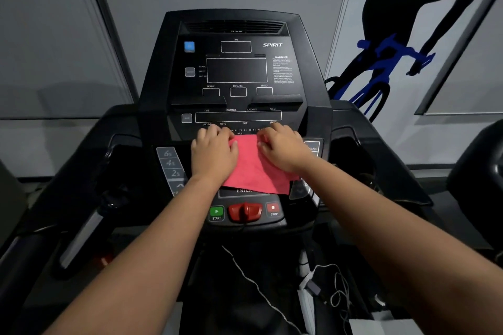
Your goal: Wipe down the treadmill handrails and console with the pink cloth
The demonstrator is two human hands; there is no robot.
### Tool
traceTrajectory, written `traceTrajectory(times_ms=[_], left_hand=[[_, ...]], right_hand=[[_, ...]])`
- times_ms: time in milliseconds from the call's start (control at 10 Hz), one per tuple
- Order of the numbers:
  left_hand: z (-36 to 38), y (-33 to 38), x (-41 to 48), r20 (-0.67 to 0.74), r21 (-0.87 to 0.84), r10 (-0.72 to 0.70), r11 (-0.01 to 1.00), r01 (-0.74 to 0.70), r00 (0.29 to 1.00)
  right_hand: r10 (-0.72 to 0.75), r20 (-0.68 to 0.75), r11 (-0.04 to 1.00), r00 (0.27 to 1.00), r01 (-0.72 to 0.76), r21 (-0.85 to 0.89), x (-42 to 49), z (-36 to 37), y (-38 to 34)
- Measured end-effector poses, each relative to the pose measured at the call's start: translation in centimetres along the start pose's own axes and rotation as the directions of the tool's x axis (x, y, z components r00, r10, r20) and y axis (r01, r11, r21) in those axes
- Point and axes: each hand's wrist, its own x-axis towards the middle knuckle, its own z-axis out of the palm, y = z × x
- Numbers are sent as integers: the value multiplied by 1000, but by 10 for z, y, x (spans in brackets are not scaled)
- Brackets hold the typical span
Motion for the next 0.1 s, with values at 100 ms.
traceTrajectory(times_ms=[100], left_hand=[[-12, 6, 4, 2, -21, 28, 999, -28, 1000]], right_hand=[[-21, -67, 996, 998, 27, 87, 0, -9, -6]])
